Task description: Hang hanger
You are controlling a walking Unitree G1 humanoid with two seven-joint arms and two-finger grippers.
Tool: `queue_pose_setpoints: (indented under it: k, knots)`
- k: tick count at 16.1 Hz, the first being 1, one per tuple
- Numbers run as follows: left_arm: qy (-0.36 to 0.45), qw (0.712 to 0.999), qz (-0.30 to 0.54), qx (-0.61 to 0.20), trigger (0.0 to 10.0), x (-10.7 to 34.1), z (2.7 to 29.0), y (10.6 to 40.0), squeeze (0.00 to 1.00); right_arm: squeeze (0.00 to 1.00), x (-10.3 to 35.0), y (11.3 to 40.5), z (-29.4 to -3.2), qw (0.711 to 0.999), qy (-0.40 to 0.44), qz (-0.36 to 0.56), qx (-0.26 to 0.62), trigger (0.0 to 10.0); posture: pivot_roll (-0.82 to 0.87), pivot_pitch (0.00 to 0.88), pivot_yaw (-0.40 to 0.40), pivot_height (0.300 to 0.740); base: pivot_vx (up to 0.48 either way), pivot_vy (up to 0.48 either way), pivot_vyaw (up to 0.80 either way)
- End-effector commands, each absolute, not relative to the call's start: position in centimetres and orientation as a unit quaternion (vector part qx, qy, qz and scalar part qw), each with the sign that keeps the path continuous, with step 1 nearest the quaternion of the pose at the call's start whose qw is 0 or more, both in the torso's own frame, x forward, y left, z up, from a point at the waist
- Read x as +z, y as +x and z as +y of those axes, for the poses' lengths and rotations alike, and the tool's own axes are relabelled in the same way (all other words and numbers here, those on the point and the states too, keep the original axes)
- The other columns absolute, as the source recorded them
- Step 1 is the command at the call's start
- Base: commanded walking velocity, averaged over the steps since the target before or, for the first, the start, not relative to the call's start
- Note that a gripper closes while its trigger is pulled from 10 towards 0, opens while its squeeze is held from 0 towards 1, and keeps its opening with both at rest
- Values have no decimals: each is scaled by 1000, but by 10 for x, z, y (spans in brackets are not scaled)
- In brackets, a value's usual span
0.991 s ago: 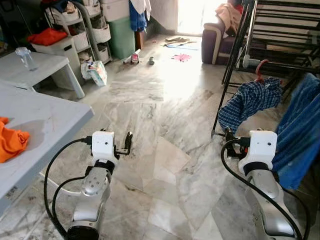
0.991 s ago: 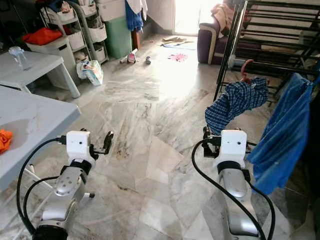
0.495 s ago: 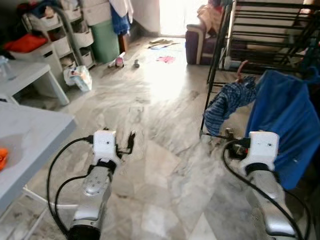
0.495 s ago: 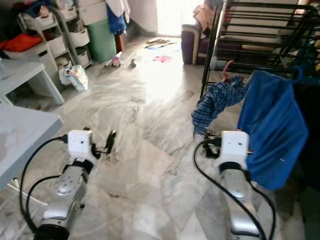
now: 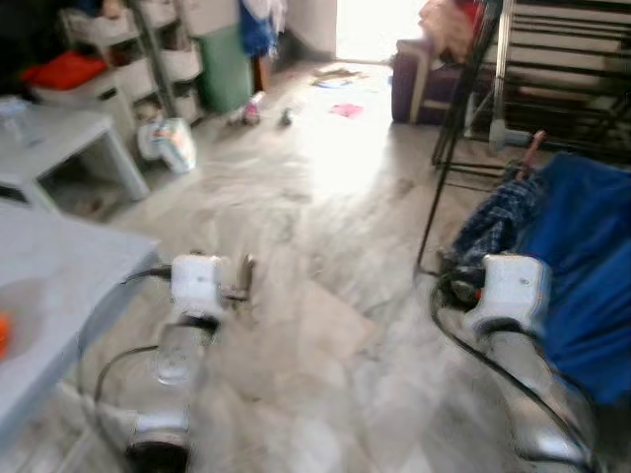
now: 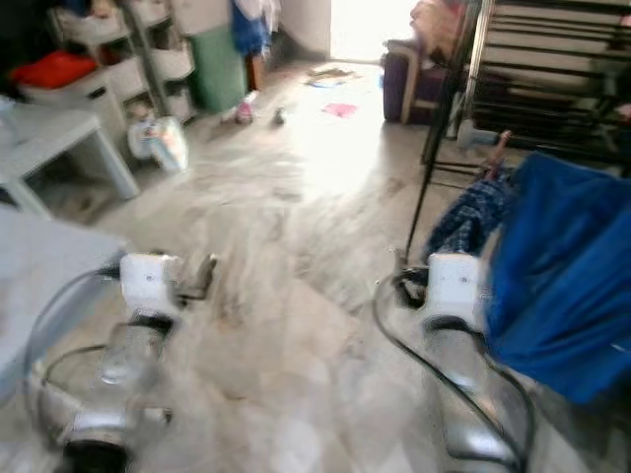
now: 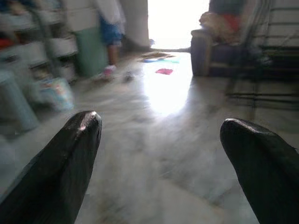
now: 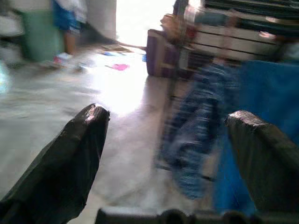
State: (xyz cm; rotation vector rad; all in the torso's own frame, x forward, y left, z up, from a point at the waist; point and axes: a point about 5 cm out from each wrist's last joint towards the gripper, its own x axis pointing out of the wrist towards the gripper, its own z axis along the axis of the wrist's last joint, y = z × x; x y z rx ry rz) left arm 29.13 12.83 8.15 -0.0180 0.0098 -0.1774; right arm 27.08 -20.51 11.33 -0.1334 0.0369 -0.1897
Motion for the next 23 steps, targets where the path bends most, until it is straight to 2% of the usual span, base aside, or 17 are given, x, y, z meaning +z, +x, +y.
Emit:
queue_pose_setpoints:
  k: [1,5,8,21,23]
  knots:
    - [6,997,-1,-77,10000,85,142,293,0,0,118,274,-193,995,-57,9,-80,10000,-43,0,48,740,394,274,-613]
    - [4,997,7,-81,10000,82,140,292,0,0,118,275,-193,995,-59,10,-80,10000,-44,0,48,740,381,194,-788]
    - [-5,996,20,-84,10000,79,135,291,0,0,118,275,-192,995,-59,9,-79,10000,-44,0,42,740,0,0,-800]
    - [-7,997,38,-72,10000,75,133,291,0,0,119,275,-190,995,-66,9,-71,10000,-48,0,38,740,0,0,0]
    - [-7,997,41,-71,10000,75,134,292,0,0,118,275,-190,995,-66,9,-71,10000,-53,0,39,740,0,-307,0]
